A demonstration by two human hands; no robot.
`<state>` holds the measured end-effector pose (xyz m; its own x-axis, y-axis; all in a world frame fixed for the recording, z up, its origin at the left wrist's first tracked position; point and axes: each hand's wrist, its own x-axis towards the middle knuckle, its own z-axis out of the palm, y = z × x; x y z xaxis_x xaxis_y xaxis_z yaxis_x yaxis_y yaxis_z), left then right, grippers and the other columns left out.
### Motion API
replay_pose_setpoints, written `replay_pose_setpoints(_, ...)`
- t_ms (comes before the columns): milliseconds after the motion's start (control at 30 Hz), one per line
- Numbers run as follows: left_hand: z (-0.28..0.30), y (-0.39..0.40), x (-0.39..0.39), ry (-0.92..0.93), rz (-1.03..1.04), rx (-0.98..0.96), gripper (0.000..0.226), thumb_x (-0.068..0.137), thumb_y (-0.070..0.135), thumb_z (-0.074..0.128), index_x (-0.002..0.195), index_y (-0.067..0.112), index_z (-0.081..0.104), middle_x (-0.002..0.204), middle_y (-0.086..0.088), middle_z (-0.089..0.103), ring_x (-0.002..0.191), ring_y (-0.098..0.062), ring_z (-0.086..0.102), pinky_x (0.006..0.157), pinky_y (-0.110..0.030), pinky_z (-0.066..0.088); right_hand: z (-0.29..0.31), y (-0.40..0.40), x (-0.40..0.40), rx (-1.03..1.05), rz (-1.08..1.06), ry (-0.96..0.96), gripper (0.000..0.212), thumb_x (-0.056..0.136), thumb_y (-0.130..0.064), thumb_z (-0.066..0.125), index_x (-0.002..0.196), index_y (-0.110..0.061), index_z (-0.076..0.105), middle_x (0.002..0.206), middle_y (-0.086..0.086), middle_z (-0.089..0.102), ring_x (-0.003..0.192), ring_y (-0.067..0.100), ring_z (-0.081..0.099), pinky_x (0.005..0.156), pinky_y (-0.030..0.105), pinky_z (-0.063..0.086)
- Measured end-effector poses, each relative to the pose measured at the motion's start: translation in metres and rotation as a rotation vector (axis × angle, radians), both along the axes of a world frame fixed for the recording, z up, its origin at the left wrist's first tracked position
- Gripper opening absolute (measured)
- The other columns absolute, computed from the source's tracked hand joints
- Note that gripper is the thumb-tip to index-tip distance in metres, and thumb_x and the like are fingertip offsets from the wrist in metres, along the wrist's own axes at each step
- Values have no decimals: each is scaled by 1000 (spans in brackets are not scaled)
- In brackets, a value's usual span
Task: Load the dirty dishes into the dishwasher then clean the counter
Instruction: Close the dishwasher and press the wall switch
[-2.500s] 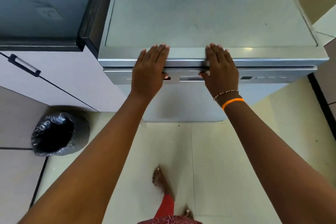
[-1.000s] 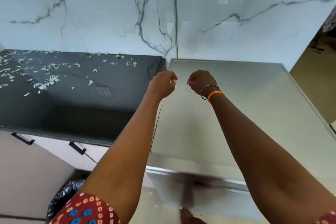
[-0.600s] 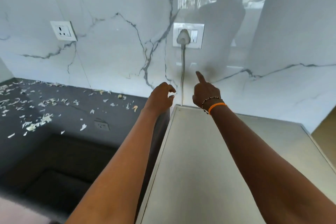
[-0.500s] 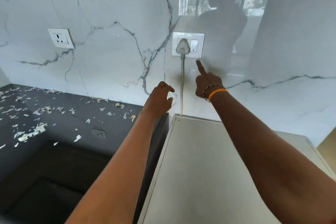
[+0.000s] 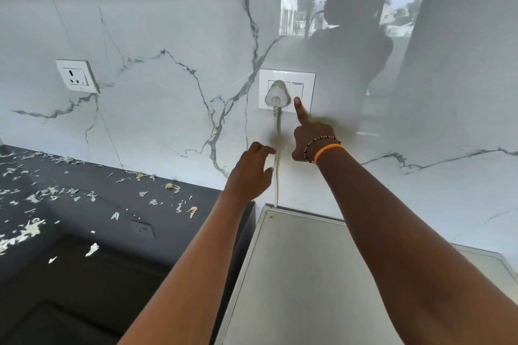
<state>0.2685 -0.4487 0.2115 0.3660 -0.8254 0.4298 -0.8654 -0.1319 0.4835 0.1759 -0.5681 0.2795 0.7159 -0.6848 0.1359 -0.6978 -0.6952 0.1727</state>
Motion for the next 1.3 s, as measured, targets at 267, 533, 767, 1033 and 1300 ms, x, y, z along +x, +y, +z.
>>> replay_pose_setpoints(267, -19, 73, -1, 180, 11, -51, 41, 87, 11, 60, 126, 16, 51, 121, -2, 50, 105, -19, 55, 84, -24, 43, -64, 69, -28, 423, 147, -412, 24, 87, -30, 55, 110, -27, 63, 124, -1, 60, 113, 25, 56, 98, 37, 44)
replay_pose_setpoints(533, -65, 170, -30, 295, 16, 158, 48, 90, 16, 59, 134, 12, 43, 131, -7, 44, 111, -20, 51, 90, -24, 38, -144, 190, -80, 697, 155, -482, 32, 89, -15, 55, 121, -19, 56, 116, 2, 65, 96, 26, 64, 91, 42, 50)
replay_pose_setpoints(767, -113, 287, -64, 343, -31, 505, 63, 92, 25, 56, 146, 20, 24, 148, -3, 32, 135, -21, 33, 110, -39, 29, -229, 317, -124, 722, -16, -175, 66, 95, -39, 43, 147, -13, 12, 156, 9, 12, 140, 32, 20, 113, 44, 23)
replay_pose_setpoints(1033, -173, 407, -105, 127, -209, 812, 90, 81, 43, 67, 149, 20, 13, 157, -3, 13, 145, -24, 5, 116, -47, -4, -279, 443, -173, 459, -90, -156, 68, 96, -51, 25, 148, -13, 4, 157, 4, -3, 145, 19, -3, 117, 38, -1)
replay_pose_setpoints(1300, -223, 467, -167, -64, -179, 506, 97, 82, 20, 69, 150, 16, -1, 158, -5, -8, 145, -29, -12, 116, -46, 6, -311, 492, -213, 38, -6, -164, 92, 73, -40, 72, 145, -9, 24, 152, 13, 25, 141, 34, 20, 114, 47, 10)
